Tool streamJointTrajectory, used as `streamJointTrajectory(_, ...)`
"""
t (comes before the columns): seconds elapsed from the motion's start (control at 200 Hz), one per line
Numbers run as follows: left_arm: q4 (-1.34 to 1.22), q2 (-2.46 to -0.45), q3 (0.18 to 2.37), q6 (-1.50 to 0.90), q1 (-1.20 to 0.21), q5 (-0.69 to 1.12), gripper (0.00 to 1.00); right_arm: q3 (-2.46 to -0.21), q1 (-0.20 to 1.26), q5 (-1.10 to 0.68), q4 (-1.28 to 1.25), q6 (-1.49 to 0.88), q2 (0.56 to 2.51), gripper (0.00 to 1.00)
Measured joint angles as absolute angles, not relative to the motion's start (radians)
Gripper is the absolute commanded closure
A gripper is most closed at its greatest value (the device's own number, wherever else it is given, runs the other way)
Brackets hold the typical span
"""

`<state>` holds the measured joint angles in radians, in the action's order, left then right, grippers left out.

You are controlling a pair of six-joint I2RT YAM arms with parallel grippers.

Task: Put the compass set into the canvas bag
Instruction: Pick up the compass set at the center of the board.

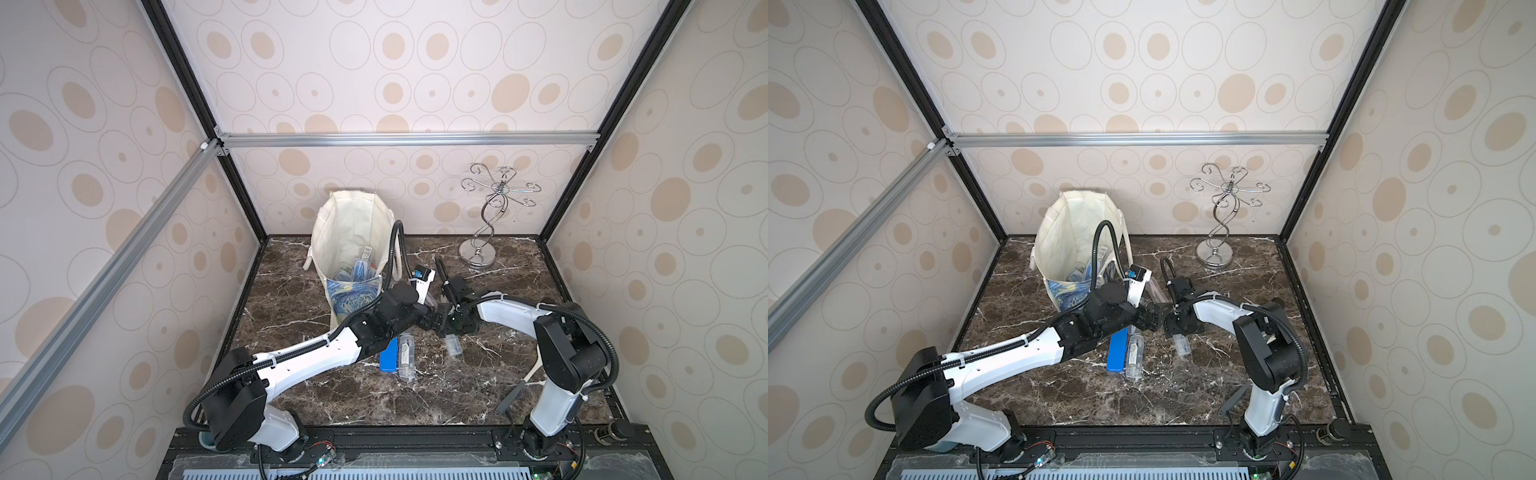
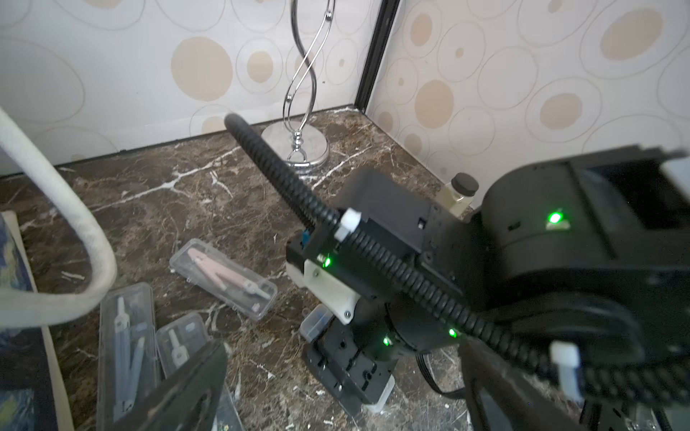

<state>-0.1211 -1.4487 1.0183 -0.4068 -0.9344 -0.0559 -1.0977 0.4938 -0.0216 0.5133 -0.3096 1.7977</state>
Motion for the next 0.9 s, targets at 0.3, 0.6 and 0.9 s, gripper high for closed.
streamJointTrajectory(0.3, -0.157, -1.417, 0.958, -0.444, -0.934, -0.096, 0.03, -1.118, 0.493, 0.012, 0.514, -0.316, 1.818, 0.5)
streamJointTrajectory(0.6, -0.176, -1.411, 0.938, -0.46, -0.934, -0.112, 0.0, -1.122, 0.493, 0.025, 0.52, -0.325, 1.816, 0.61)
streamJointTrajectory(0.9, -0.179, -1.417, 0.938, -0.473, -0.934, -0.111, 0.0, -1.139, 0.467, 0.017, 0.545, -0.328, 1.698, 0.6)
